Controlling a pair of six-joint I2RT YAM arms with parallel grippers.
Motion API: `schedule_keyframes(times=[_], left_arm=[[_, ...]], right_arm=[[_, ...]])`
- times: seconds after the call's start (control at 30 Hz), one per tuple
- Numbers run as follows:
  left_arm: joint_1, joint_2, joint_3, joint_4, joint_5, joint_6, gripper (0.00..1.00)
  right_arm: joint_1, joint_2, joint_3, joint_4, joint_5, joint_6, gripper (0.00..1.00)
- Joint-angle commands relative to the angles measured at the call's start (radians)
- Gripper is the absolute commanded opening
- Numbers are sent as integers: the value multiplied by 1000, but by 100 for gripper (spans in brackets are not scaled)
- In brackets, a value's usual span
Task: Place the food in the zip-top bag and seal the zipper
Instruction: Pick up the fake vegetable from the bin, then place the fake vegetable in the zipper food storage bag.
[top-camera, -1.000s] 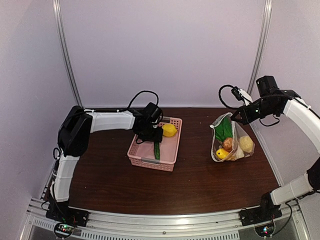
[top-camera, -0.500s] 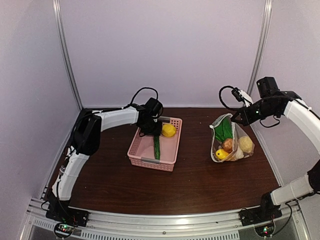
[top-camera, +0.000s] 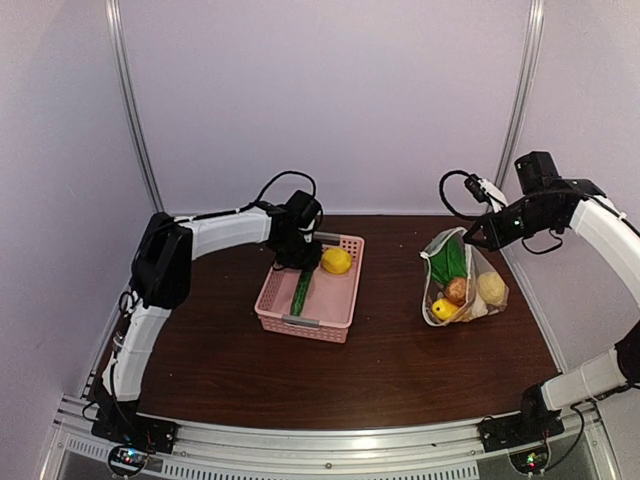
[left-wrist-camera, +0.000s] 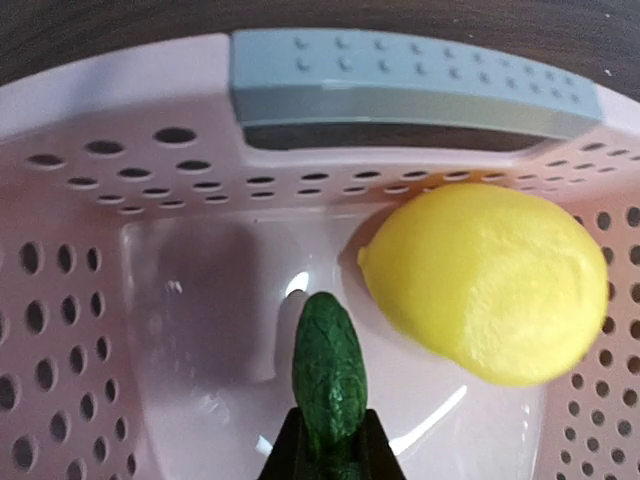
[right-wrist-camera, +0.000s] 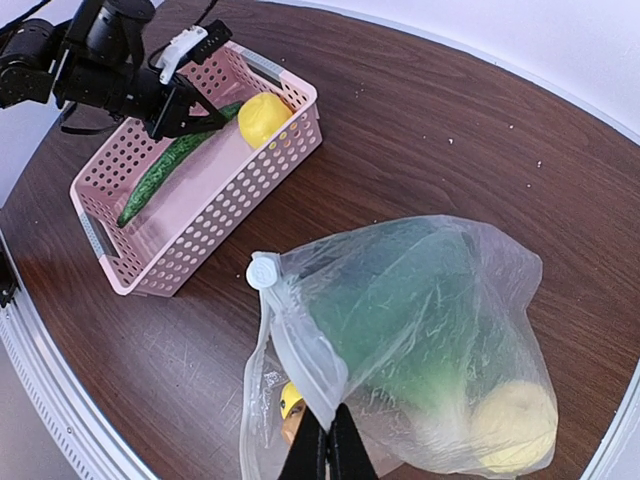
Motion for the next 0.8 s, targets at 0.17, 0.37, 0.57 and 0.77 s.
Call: schedule_keyframes(times=[0.17, 0.37, 0.57, 0.77], left_arm=[[-95, -602, -417, 551, 80, 43, 0], [-274, -721, -688, 1230, 81, 218, 0], [-333, -633, -696, 1459, 94, 184, 0], [-405, -491, -700, 1844, 70, 255, 0]], right_arm=[[3, 7, 116, -117, -48, 15, 0], [3, 14, 123, -134, -79, 29, 0], [3, 14, 115, -130, -96, 41, 0], [-4, 19, 106, -129, -133, 50, 0]])
